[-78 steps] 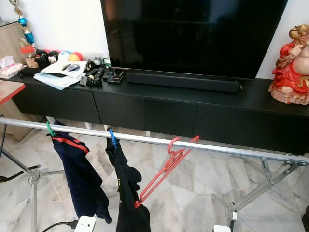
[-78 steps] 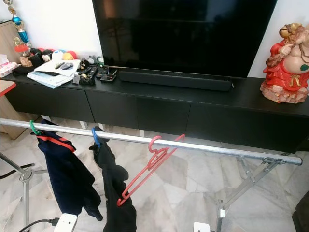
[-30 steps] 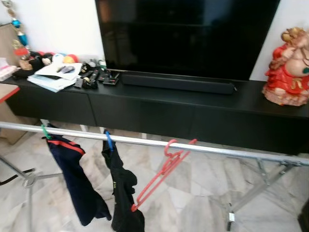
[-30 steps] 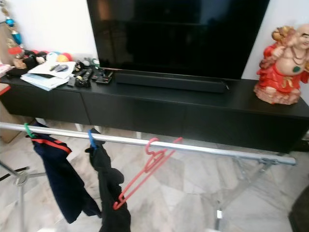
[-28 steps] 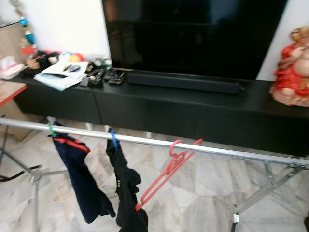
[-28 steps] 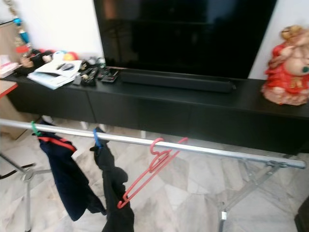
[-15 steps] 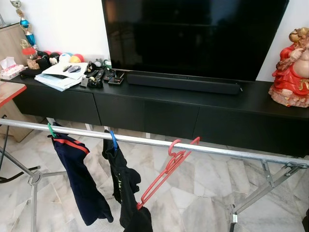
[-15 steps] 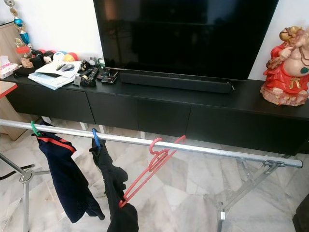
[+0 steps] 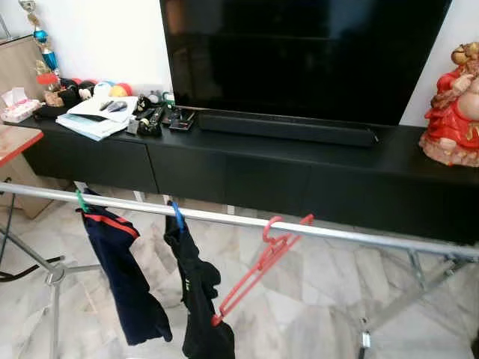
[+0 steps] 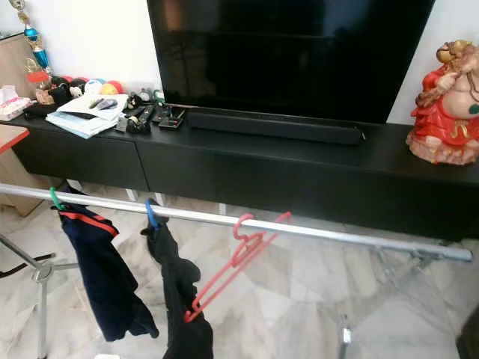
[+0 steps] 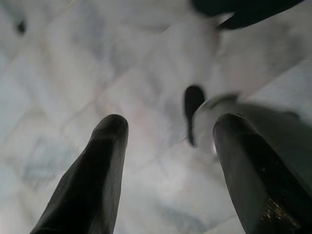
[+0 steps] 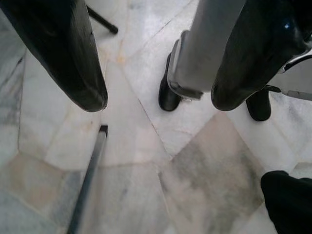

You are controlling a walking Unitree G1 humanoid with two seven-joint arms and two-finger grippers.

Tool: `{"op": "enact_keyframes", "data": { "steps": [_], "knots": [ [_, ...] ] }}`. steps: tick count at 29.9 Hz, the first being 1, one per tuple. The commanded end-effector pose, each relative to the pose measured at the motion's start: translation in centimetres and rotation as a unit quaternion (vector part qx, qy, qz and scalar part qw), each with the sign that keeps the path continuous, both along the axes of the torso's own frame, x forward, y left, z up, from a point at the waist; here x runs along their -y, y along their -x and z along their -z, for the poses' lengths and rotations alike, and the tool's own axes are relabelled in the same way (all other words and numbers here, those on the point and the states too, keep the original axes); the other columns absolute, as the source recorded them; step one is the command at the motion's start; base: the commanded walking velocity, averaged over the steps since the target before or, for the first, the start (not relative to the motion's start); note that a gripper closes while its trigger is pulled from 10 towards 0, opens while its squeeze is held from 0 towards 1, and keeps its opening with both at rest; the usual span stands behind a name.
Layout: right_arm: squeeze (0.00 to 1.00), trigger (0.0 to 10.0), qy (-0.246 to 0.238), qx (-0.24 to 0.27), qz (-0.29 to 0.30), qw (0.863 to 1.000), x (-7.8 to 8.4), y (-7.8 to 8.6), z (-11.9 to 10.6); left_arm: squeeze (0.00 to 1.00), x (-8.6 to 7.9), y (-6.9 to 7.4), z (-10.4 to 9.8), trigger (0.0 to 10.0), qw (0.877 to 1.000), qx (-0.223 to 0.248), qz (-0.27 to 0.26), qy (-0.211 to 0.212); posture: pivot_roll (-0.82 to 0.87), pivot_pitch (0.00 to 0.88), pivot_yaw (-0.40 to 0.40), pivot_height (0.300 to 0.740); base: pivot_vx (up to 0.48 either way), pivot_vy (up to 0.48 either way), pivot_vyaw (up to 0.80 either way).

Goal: Hang hanger

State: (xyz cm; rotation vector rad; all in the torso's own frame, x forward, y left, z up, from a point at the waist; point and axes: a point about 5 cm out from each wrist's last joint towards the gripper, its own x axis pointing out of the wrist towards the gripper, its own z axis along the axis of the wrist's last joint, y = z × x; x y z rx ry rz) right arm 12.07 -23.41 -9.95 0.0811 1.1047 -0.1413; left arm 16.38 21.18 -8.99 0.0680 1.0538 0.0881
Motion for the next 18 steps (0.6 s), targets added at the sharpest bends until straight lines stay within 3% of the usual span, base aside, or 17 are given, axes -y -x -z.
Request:
{"op": "enact_keyframes", "data": {
  "steps": [1,18],
  "knots": [
    [0.00,10.0,-0.018,0.012,0.018,1.000,-0.87,-0.40,0.07,0.00,-1.17,0.96,0.17,10.0,1.000,-0.017,-0.001,-0.013,0.06,0.000,0.012,0.740,0.000,0.480,0.00],
    [0.00,10.0,-0.022,0.007,0.020,1.000,-1.05,-0.36,0.13,0.00,-1.82,1.13,0.08,10.0,1.000,-0.018,-0.004,-0.013,0.07,0.000,0.015,0.740,0.000,0.480,0.00]
  ]
}}
